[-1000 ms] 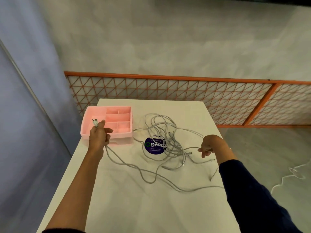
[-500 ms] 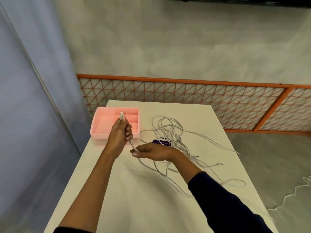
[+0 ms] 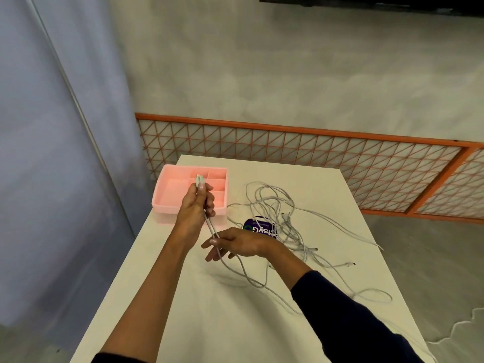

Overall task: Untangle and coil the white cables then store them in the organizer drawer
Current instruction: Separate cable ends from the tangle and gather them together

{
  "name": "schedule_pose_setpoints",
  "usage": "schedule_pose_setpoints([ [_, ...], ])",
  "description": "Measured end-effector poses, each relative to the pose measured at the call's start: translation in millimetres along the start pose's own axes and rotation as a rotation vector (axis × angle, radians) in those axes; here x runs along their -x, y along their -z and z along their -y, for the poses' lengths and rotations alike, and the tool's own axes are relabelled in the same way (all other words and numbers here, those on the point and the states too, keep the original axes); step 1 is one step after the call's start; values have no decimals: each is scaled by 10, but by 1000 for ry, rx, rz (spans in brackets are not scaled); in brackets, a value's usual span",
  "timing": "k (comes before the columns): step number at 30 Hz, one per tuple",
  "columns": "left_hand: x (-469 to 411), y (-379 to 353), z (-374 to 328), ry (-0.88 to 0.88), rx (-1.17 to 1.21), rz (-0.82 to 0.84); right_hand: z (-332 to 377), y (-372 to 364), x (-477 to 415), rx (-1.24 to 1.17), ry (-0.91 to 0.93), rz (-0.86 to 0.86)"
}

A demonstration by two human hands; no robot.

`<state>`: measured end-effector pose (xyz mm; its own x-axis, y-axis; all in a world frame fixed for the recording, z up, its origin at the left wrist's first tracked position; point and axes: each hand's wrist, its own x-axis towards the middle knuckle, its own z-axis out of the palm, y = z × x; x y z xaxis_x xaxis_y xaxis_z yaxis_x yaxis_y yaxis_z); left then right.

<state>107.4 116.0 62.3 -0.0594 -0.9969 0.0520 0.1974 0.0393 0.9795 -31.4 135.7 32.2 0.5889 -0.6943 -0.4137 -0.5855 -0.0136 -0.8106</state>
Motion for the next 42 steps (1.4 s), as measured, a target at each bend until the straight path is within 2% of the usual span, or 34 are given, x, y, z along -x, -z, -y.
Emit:
schedule_pose_setpoints([
  [5,-86,18,-80,17,104,-77,-43,-87,-23,-71,7,-160],
  [11,-268,248,-191,-31,205,-221,-558,-237,91,7,-120,-222],
  [15,-281,423,-57,35,245,-284,-833,-280,224,83,-166,-272],
  [21,-259,538,-3,61,221,-418,-1144,-339,419,323,-255,-339],
  [27,-229,650,121,90,226,-503,-1426,-355,648,260,-367,-370],
  [31,-221,692,231,89,181,-501,-1549,-259,805,285,-415,-433],
  [37,-228,695,262,70,78,-537,-1592,-197,876,194,-395,-458],
  [42,-221,806,292,31,-22,-556,-1640,-178,930,215,-435,-470],
])
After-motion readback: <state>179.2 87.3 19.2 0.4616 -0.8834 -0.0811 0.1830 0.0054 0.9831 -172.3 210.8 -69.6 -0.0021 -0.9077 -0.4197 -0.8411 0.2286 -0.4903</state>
